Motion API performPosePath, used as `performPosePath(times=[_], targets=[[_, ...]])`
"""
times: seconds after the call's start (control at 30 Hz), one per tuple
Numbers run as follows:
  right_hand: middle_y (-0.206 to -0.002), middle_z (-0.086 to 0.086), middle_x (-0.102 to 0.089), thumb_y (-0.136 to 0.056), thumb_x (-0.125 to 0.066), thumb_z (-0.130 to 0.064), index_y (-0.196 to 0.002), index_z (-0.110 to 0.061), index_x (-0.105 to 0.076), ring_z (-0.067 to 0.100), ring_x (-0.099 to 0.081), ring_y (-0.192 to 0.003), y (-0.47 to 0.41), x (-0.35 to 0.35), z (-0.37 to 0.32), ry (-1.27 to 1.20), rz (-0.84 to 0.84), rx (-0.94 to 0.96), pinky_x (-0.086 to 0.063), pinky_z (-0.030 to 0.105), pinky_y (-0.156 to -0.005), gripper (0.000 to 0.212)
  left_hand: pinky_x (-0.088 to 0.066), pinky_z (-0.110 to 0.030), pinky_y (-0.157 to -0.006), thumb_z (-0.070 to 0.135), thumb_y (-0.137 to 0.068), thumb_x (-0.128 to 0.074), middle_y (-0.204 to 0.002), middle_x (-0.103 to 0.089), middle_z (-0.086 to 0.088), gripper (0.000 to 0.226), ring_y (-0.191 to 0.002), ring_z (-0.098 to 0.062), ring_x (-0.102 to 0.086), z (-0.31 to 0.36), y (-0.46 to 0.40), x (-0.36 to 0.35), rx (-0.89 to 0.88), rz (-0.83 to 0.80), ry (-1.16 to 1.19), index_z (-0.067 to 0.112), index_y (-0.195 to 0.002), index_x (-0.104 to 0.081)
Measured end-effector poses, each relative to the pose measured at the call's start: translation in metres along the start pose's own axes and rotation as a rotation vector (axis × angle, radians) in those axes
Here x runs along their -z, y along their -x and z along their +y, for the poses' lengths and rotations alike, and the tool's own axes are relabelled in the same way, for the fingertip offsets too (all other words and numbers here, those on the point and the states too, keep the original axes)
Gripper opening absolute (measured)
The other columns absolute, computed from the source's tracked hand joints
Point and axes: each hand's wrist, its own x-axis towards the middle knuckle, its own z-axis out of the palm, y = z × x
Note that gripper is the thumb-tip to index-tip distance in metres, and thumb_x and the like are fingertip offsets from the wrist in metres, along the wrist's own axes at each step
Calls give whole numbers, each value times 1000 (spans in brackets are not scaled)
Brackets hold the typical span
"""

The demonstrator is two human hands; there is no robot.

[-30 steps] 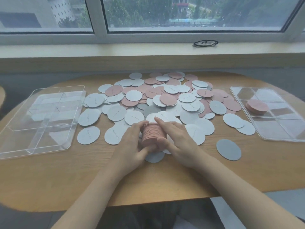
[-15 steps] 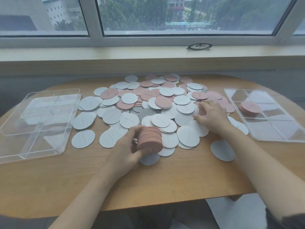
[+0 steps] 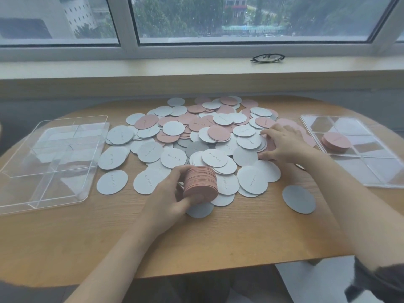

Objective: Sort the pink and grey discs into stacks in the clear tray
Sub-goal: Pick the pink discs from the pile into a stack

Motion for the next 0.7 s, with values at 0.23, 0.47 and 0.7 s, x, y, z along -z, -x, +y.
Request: performPosePath(times=[0.23, 0.47, 0.7], targets=[[-111, 2, -58, -69, -88, -28, -124, -23, -59, 22, -50, -104, 9, 1, -6, -352, 153, -40, -37, 32, -85, 62, -54, -49, -85, 40, -77, -77, -115, -67, 16, 57, -88, -21, -67, 1, 0, 0, 2, -8, 18, 43, -127, -50], [-90, -7, -57, -80, -69, -2, -114, -23, -60, 5, -53, -77, 34, 5, -20, -822, 394, -37, -47, 23, -66, 41, -54, -51, -83, 42, -76, -77, -114, -67, 16, 57, -86, -22, -65, 0, 0, 0, 5, -9, 22, 44, -127, -50], [-95, -2, -63, -93, -70, -24, -106, -13, -62, 2, -58, -84, 57, 6, -55, -904, 796, 25, -43, 12, -74, 19, -54, -53, -85, 44, -75, -77, -114, -68, 14, 57, -89, -23, -67, 0, -1, 0, 7, 2, 47, 44, -125, -51]])
